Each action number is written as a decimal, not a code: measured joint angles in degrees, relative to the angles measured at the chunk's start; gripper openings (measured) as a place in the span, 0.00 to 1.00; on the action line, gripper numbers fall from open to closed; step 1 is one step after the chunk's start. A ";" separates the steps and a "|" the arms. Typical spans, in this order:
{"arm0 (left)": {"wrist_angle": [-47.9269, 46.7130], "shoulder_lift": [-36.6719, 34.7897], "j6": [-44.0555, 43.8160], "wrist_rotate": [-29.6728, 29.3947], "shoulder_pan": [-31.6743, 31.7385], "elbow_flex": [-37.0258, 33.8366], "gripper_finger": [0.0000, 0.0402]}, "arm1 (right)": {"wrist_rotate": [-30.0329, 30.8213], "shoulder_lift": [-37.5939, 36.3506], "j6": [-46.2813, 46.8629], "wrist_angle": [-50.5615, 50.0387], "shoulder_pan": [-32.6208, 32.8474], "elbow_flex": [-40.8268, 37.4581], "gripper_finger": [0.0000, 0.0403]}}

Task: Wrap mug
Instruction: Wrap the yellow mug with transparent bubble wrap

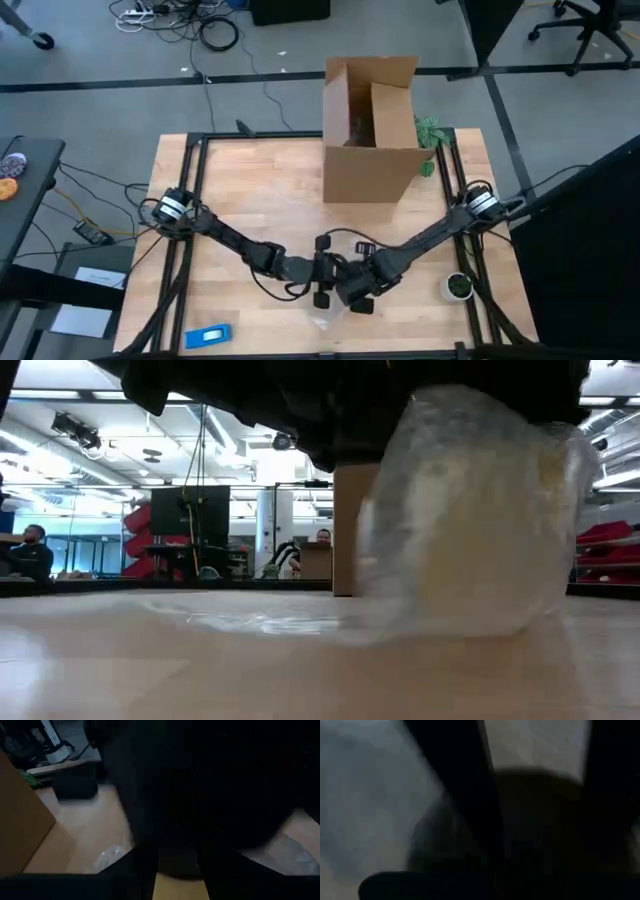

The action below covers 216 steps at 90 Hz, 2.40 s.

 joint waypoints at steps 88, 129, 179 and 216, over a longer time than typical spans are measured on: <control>-10.92 -6.94 2.75 -1.25 -0.77 -0.11 0.29 | 3.83 -3.51 1.03 3.01 0.44 -1.95 0.00; -30.08 -13.99 1.17 -8.08 -1.99 -0.02 0.29 | 2.83 -5.97 0.50 -4.98 1.11 4.77 0.00; -59.37 -21.57 -15.43 -5.80 -8.65 -0.02 0.29 | 2.45 -6.28 2.52 10.44 1.81 -6.01 0.00; -94.33 -28.58 -46.36 -8.76 -3.96 -4.61 0.29 | 3.98 -9.19 -3.73 10.79 0.97 -4.06 0.00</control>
